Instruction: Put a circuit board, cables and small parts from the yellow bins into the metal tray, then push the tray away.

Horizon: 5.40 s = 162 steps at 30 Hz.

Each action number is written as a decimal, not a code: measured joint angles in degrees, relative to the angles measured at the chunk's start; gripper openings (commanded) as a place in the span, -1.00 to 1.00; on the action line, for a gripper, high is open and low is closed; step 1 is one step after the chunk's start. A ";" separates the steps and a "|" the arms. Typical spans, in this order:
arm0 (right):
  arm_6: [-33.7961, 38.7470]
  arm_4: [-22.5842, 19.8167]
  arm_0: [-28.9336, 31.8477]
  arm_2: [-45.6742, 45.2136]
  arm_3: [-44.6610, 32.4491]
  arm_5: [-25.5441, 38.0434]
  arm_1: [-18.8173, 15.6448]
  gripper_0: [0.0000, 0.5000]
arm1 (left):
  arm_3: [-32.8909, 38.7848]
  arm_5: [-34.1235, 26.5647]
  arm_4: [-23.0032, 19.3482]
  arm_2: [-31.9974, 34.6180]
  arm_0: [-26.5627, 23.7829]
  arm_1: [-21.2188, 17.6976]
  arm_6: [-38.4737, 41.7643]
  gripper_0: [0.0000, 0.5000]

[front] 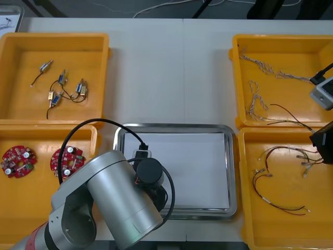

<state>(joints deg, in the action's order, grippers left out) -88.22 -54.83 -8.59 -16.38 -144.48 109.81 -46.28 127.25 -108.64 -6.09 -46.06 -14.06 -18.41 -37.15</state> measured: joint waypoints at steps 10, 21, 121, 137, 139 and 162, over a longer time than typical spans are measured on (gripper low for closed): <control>0.00 0.00 0.00 0.00 0.00 0.00 0.00 -1.00 | 0.00 2.96 0.30 0.01 -0.05 0.00 -0.01 0.89; 0.00 0.00 0.00 0.00 0.00 0.00 0.00 -1.00 | 0.00 2.53 -3.93 2.54 -3.04 -0.67 -0.03 0.89; -9.12 12.50 -30.76 77.04 27.69 -24.92 6.78 1.00 | -34.24 12.34 -30.77 46.83 -21.24 -23.76 -32.57 0.75; -10.42 10.95 -30.90 71.62 24.08 -19.51 6.29 1.00 | -46.41 21.43 -26.14 44.04 -24.97 -22.24 -38.06 0.75; -10.42 10.33 -30.90 69.42 22.98 -16.91 6.30 1.00 | -47.58 22.20 -25.55 43.93 -25.27 -21.87 -38.06 0.75; -10.40 0.35 -26.66 30.92 21.86 0.00 8.05 1.00 | -55.26 28.02 -17.81 43.94 -27.98 -17.64 -38.06 0.73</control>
<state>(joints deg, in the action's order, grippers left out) -98.62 -54.48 -35.25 14.54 -122.61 109.80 -38.22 71.99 -80.62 -23.90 -2.12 -42.04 -36.05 -75.21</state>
